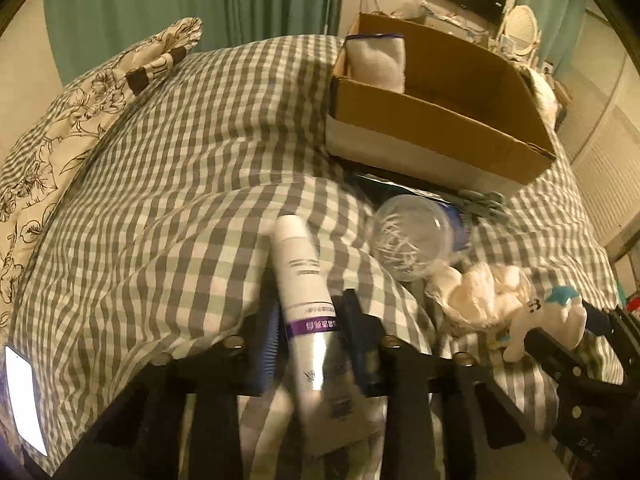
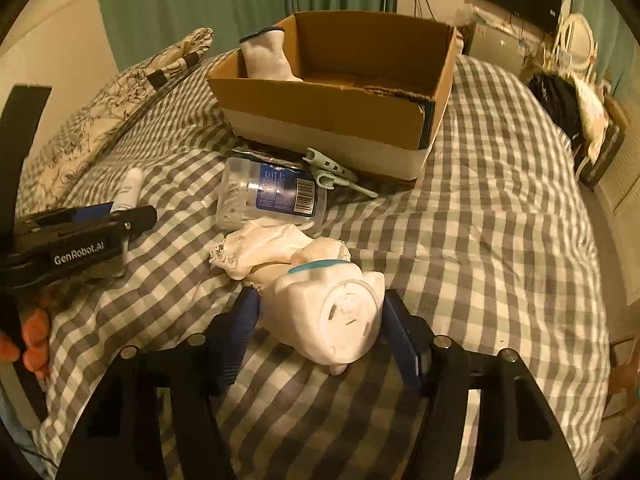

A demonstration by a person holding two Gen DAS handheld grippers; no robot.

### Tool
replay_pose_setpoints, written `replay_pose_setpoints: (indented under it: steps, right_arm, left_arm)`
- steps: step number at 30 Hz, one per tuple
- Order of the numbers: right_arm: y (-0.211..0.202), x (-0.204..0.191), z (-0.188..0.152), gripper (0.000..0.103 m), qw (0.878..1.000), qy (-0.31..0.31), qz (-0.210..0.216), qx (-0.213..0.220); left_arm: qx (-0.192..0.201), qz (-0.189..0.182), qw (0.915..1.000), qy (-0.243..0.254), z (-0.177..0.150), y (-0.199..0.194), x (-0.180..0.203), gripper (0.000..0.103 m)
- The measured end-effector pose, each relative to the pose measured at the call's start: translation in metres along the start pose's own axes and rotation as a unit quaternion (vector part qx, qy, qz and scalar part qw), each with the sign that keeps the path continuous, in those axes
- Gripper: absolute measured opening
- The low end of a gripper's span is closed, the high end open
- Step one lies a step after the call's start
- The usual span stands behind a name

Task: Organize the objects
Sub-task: 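Grasp the white lotion tube with the left gripper while the right grasps the plush toy, then carry the tube and plush toy over the box and release both inside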

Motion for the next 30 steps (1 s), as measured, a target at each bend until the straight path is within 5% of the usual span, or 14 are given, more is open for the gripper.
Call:
replay_pose_setpoints:
  steps: [10, 18, 30]
  right_arm:
    - [-0.043, -0.008, 0.006, 0.062, 0.999, 0.002, 0.0, 0.043]
    - [-0.097, -0.018, 0.024, 0.062, 0.996, -0.011, -0.009, 0.093]
    - [-0.187, -0.03, 0.111, 0.062, 0.977, -0.072, -0.023, 0.199]
  left_arm:
    - [0.034, -0.052, 0.998, -0.01, 0.003, -0.051, 0.008, 0.022]
    - [0.099, -0.065, 0.993, 0.008, 0.019, -0.111, 0.019, 0.022]
    - [0.205, -0.099, 0.9717, 0.064, 0.096, -0.185, 0.053, 0.022]
Point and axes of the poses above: each gripper's, at about its wrist camera, not at the fingertips, and y roughly the way its jaws point, x to its right, z to its top, the point moved 4 cm from there along y, roughly the way its jaws point, and after that the axes turned 11 degrees about x, right-handed, at the moved point
